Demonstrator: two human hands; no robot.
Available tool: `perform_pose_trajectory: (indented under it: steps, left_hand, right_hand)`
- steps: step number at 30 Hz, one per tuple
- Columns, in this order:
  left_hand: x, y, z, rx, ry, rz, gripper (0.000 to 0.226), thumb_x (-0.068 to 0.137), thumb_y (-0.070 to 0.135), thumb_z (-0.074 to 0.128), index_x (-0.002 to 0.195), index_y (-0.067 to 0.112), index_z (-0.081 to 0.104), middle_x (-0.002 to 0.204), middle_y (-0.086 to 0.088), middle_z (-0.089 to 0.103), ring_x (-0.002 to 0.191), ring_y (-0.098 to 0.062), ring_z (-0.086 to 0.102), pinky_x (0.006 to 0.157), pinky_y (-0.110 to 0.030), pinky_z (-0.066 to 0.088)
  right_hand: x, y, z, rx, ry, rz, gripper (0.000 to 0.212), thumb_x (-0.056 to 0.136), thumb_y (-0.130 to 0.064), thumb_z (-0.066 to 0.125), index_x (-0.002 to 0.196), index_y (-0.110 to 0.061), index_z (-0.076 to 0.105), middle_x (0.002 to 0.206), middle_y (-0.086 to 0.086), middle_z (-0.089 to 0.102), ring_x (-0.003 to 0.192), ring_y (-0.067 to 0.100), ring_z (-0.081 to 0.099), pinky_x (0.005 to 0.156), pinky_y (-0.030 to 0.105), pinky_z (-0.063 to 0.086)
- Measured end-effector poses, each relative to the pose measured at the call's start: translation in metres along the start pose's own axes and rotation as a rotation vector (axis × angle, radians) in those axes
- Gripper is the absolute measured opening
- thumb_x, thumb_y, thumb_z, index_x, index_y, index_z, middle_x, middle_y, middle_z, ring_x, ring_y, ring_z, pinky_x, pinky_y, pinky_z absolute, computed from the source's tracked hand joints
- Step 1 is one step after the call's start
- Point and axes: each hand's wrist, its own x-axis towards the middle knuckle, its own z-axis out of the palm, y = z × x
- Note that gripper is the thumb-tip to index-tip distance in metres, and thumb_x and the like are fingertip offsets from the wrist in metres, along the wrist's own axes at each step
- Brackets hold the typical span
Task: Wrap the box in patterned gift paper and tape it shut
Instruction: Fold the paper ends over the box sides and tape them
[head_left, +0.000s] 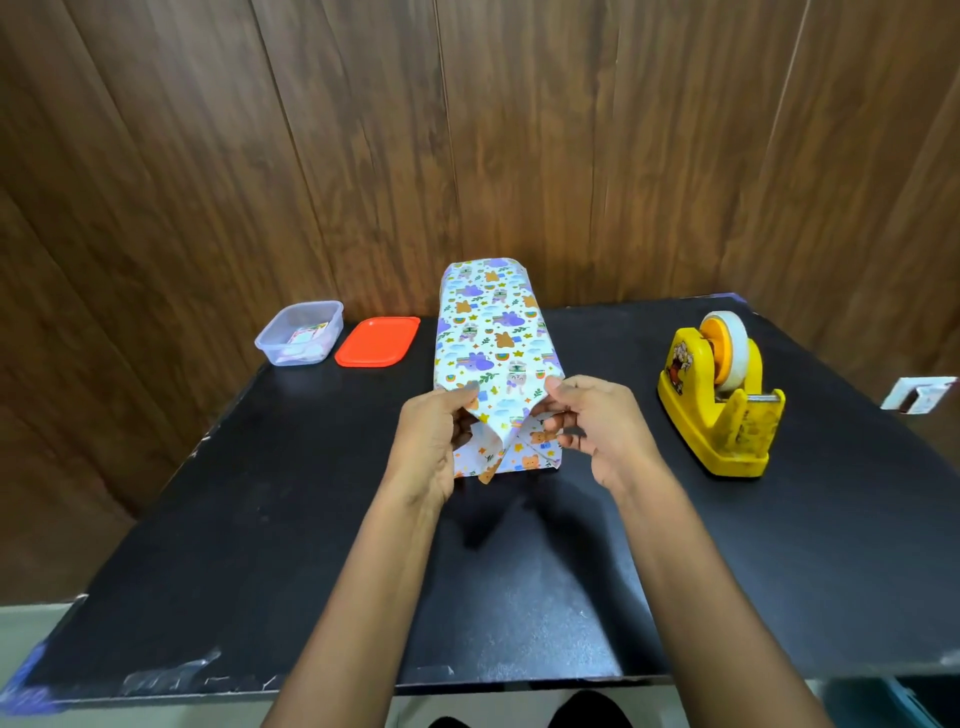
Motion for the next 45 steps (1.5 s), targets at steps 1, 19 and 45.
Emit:
perform_pose_trajectory:
  steps: [1, 19, 45]
  left_hand:
    - [0.001, 0.000, 0.000, 0.007, 0.021, 0.026, 0.015, 0.086, 0.005, 0.059, 0.071, 0.008, 0.059, 0.066, -0.003, 0.066, 0.055, -0.012, 0.058, 0.051, -0.018, 0.039]
    - [-0.002, -0.021, 0.006, 0.075, 0.104, 0.174, 0.009, 0.082, 0.003, 0.065, 0.082, -0.004, 0.059, 0.081, -0.013, 0.057, 0.075, -0.023, 0.052, 0.066, -0.034, 0.040]
    - [-0.015, -0.051, 0.007, -0.183, 0.232, -0.022, 0.018, 0.083, -0.001, 0.066, 0.094, 0.006, 0.054, 0.106, -0.015, 0.064, 0.083, -0.019, 0.062, 0.068, -0.024, 0.051]
  right_hand:
    - [0.000, 0.000, 0.000, 0.005, -0.003, 0.003, 0.020, 0.093, -0.012, 0.055, 0.075, -0.005, 0.059, 0.064, 0.003, 0.066, 0.043, 0.007, 0.048, 0.039, 0.017, 0.040]
    - [0.009, 0.006, 0.002, -0.161, -0.093, 0.036, 0.028, 0.091, -0.034, 0.059, 0.078, -0.009, 0.063, 0.065, 0.003, 0.063, 0.055, 0.014, 0.058, 0.047, 0.019, 0.046]
    - [0.009, 0.014, 0.003, -0.036, -0.205, 0.040, 0.013, 0.087, -0.021, 0.066, 0.080, -0.009, 0.064, 0.072, 0.003, 0.070, 0.055, 0.011, 0.065, 0.062, 0.027, 0.053]
